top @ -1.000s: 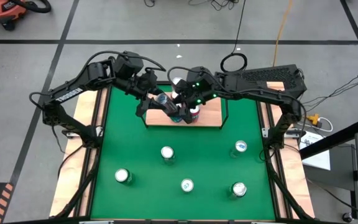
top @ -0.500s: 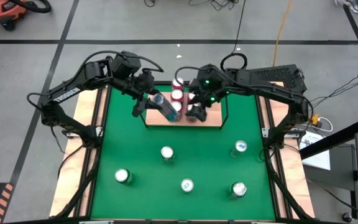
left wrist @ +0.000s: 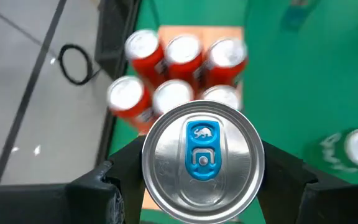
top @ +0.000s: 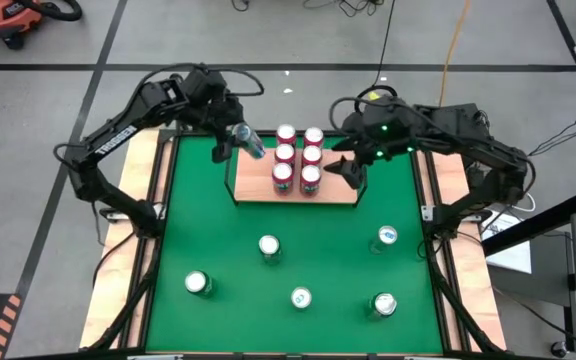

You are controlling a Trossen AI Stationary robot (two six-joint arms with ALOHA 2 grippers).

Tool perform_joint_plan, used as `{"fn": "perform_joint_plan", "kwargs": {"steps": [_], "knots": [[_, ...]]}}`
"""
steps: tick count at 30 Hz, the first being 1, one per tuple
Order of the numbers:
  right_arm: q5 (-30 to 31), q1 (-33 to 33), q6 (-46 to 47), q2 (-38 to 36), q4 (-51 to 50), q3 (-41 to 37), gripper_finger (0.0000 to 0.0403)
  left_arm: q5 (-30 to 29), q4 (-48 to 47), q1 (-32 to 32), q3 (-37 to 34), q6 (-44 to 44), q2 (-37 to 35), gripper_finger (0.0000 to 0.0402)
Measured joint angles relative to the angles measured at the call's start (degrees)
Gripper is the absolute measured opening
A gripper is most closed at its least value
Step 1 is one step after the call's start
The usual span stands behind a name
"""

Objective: Place canned beverage on shelf
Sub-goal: Put the blue soda can on the shelf

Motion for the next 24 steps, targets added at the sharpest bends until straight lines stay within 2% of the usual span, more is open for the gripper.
{"fn": "perform_joint_plan", "kwargs": {"steps": [3,8,15,24], "knots": [[2.43,0.69,0.66,-0.78,-0.06,0.0,0.0295,-0.28,0.11,2.47,0.0,3.22,1.86,0.0226],[2.78,1.99,2.45,-1.04,-0.2,0.0,0.0295,-0.32,0.15,5.4,0.0,6.09,6.45,0.0226],[3.1,4.12,4.35,-1.04,0.53,0.0,0.0295,-0.09,0.26,6.38,0.0,8.19,12.61,0.0226],[6.0,5.75,4.52,-1.02,0.48,-0.01,0.0295,0.68,1.43,8.73,-0.07,11.26,17.18,0.0226]]}}
